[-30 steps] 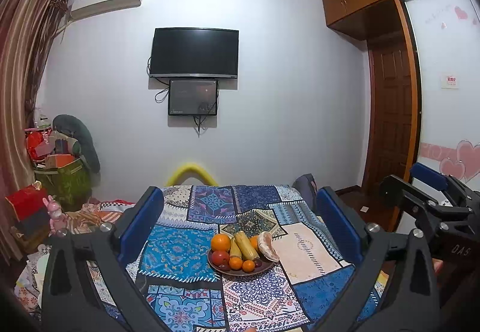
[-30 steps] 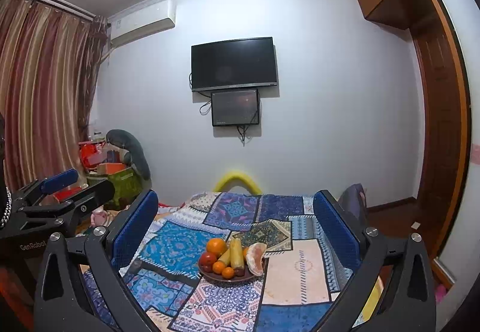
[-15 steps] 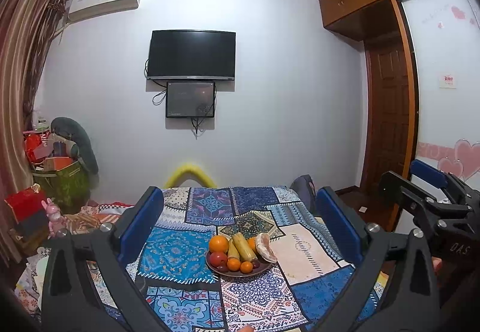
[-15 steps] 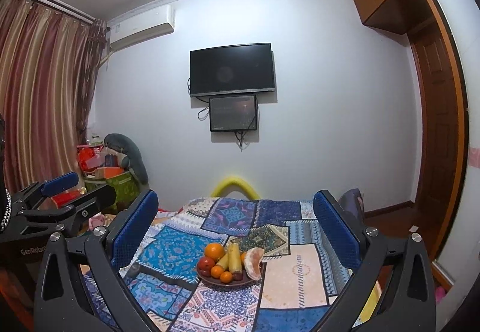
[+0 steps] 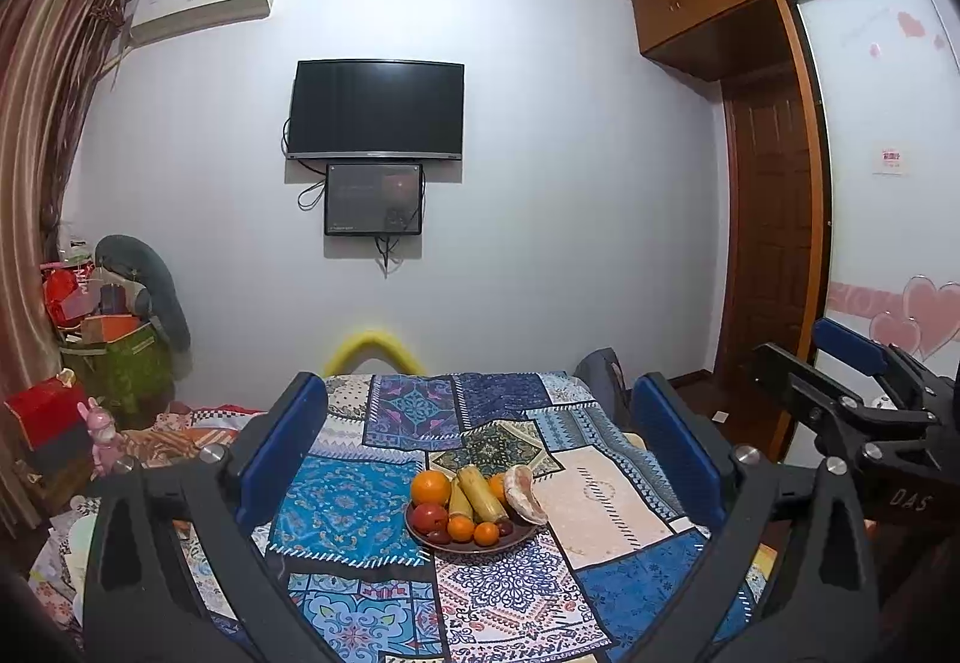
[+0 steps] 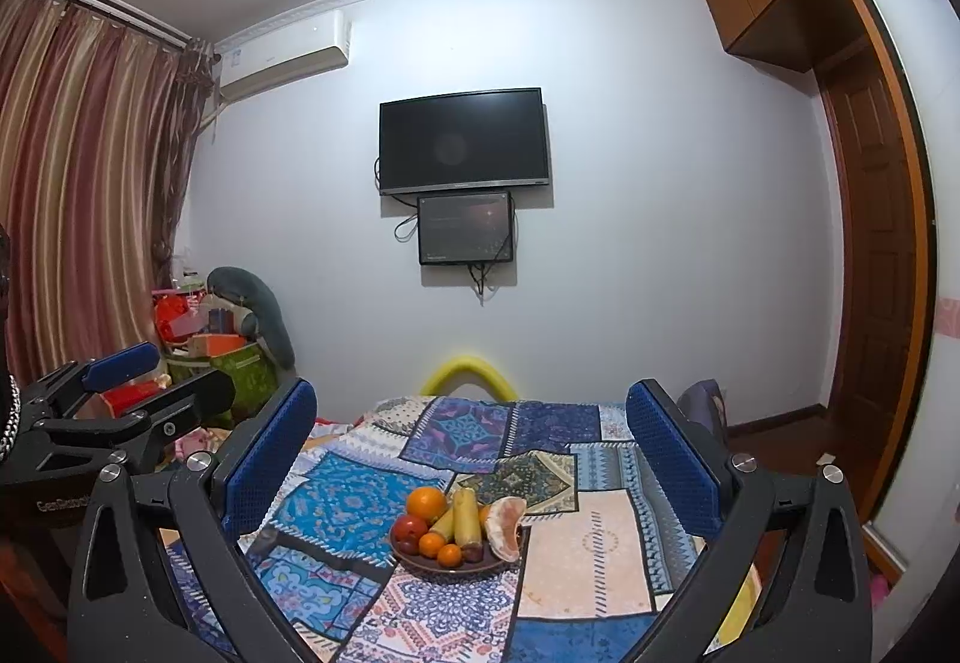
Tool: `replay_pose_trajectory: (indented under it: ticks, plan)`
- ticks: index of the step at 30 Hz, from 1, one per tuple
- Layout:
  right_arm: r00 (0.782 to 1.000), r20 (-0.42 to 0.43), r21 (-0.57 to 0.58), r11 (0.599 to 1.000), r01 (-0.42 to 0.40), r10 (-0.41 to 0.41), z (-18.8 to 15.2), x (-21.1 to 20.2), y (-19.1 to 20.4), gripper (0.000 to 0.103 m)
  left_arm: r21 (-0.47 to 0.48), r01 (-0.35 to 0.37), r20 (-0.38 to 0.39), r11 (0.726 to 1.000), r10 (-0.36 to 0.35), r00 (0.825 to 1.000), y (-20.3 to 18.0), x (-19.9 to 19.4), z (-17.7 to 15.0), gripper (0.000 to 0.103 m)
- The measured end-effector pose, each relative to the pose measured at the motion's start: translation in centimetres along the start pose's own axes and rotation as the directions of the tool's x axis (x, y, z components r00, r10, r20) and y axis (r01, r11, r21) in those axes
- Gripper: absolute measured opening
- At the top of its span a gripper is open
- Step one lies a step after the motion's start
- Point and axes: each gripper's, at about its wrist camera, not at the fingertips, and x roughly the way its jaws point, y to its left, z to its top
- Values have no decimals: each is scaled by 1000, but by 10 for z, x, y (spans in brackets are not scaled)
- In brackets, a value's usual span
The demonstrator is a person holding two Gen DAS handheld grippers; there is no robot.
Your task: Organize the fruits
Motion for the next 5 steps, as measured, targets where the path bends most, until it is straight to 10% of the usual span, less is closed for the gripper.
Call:
replay_pose_trajectory:
  ticks: [5]
  plan:
    - [1000,-4,2,1000,-1,1,1,1,-2,103,0,4,-4,1000,-4,1000,0,0,0,103]
